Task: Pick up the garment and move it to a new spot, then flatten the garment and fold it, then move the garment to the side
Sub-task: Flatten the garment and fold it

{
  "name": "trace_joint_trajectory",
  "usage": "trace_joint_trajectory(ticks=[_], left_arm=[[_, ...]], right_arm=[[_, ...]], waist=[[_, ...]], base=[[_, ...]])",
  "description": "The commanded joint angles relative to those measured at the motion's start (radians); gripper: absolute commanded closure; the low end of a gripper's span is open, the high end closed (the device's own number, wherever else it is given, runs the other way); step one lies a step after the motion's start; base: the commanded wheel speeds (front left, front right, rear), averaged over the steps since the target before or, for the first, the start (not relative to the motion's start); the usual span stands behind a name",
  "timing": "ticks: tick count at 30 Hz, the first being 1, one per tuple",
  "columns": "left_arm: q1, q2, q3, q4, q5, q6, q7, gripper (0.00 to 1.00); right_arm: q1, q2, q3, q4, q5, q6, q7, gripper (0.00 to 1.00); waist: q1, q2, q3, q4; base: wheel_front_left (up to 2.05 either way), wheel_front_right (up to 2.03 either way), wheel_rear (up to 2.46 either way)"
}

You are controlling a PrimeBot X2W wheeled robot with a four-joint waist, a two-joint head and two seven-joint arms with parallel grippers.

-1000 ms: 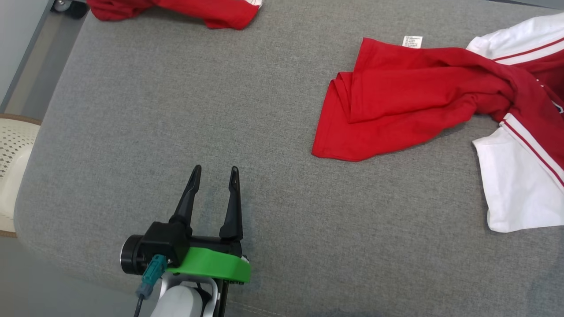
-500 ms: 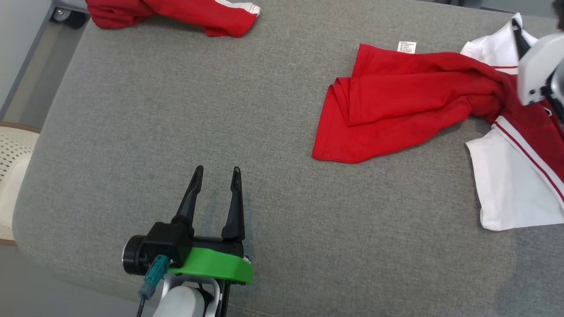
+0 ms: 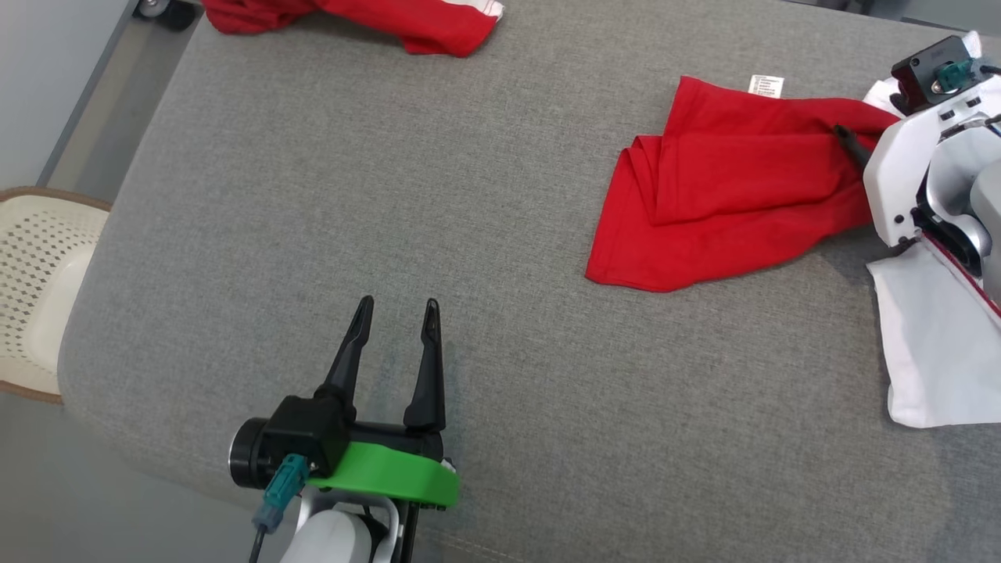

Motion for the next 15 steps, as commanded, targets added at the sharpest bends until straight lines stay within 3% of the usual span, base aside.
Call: trace_joint_trajectory(ticks=[1, 2, 3, 4, 5, 7, 8, 15], left_arm=[[-0.008, 0.002, -0.001, -0.001, 0.002, 0.004, 0.0, 0.0], [-0.007, 0.002, -0.003, 0.0, 0.001, 0.004, 0.0, 0.0], [-0.007, 0.002, -0.004, 0.001, 0.001, 0.004, 0.0, 0.0], [-0.005, 0.002, -0.006, 0.003, 0.001, 0.004, 0.0, 0.0], [-0.004, 0.002, -0.006, 0.004, 0.002, 0.004, 0.0, 0.0], [-0.002, 0.002, -0.008, 0.006, 0.004, 0.004, 0.0, 0.0], [-0.001, 0.002, -0.007, 0.007, 0.004, 0.004, 0.0, 0.0], [0.003, 0.002, -0.006, 0.012, 0.014, 0.005, 0.0, 0.0]], right_arm=[[0.013, -0.011, 0.013, -0.001, 0.019, -0.001, 0.009, 0.0], [0.01, -0.015, 0.022, 0.001, 0.032, -0.001, 0.014, 0.0], [0.008, -0.017, 0.03, 0.004, 0.043, -0.001, 0.016, 0.13], [0.006, -0.018, 0.038, 0.008, 0.054, -0.001, 0.019, 0.36], [0.006, -0.018, 0.046, 0.013, 0.062, -0.001, 0.021, 0.53], [0.004, -0.016, 0.061, 0.023, 0.074, -0.001, 0.022, 0.71], [0.002, -0.014, 0.067, 0.028, 0.08, -0.001, 0.019, 0.98], [-0.021, -0.002, 0.099, 0.063, 0.113, -0.001, -0.034, 1.0]], waist=[[0.0, 0.0, 0.005, 0.015], [0.0, 0.0, 0.006, 0.02], [0.0, 0.0, 0.007, 0.024], [0.0, 0.0, 0.008, 0.028], [0.0, 0.0, 0.008, 0.032], [0.0, 0.0, 0.008, 0.036], [0.0, 0.0, 0.008, 0.037], [0.0, 0.0, 0.005, 0.033]], base=[[0.0, 0.0, 0.0], [0.0, 0.0, 0.0], [0.0, 0.0, 0.0], [0.0, 0.0, 0.0], [0.0, 0.0, 0.0], [0.0, 0.0, 0.0], [0.0, 0.0, 0.0], [0.0, 0.0, 0.0]])
